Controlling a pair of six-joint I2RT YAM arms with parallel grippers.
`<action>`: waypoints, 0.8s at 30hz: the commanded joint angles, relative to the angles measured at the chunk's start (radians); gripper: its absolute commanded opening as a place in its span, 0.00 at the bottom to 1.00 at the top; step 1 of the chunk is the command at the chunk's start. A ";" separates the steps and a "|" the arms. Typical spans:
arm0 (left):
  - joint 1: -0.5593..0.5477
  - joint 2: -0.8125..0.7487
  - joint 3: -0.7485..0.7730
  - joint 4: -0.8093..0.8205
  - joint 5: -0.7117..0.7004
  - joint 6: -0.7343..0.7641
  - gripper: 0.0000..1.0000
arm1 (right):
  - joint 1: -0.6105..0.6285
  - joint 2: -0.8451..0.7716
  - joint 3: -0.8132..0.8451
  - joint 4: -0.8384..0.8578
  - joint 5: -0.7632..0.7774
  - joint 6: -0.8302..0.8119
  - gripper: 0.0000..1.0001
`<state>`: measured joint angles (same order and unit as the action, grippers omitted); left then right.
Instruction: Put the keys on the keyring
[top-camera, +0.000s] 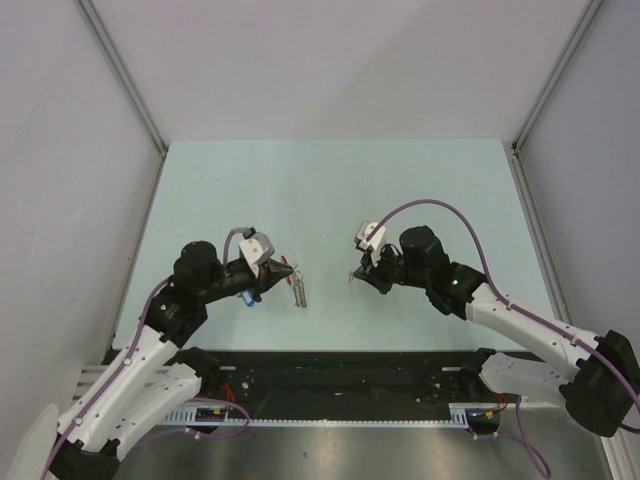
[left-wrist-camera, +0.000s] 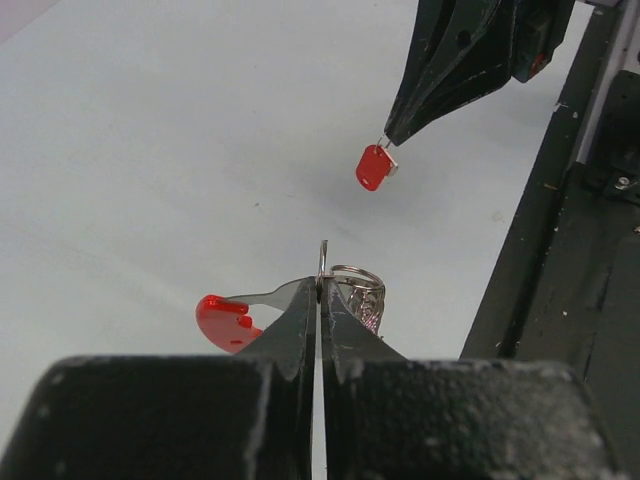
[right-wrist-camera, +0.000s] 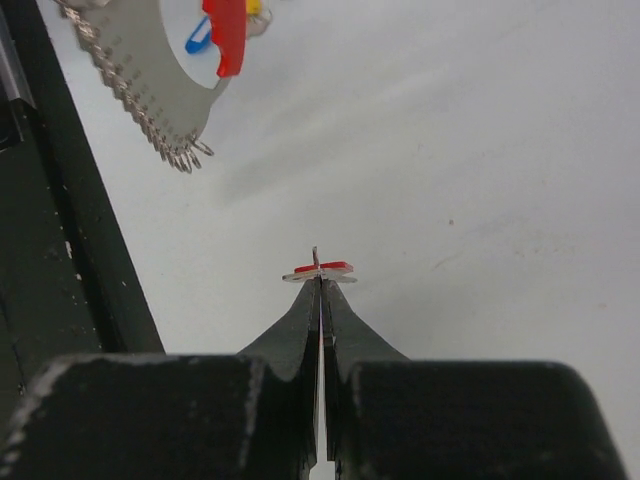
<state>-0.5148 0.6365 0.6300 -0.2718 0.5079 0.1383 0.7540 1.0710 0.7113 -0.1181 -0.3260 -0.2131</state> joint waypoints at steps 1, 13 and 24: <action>0.006 0.080 0.095 0.017 0.145 0.066 0.00 | 0.051 -0.022 0.137 -0.126 0.022 -0.072 0.00; -0.028 0.276 0.284 -0.101 0.320 0.285 0.00 | 0.177 -0.020 0.321 -0.325 0.108 -0.157 0.00; -0.054 0.321 0.320 -0.145 0.422 0.458 0.00 | 0.263 -0.006 0.363 -0.290 0.225 -0.189 0.00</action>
<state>-0.5617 0.9478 0.8997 -0.4019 0.8291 0.4850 0.9901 1.0702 1.0271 -0.4435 -0.1707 -0.3744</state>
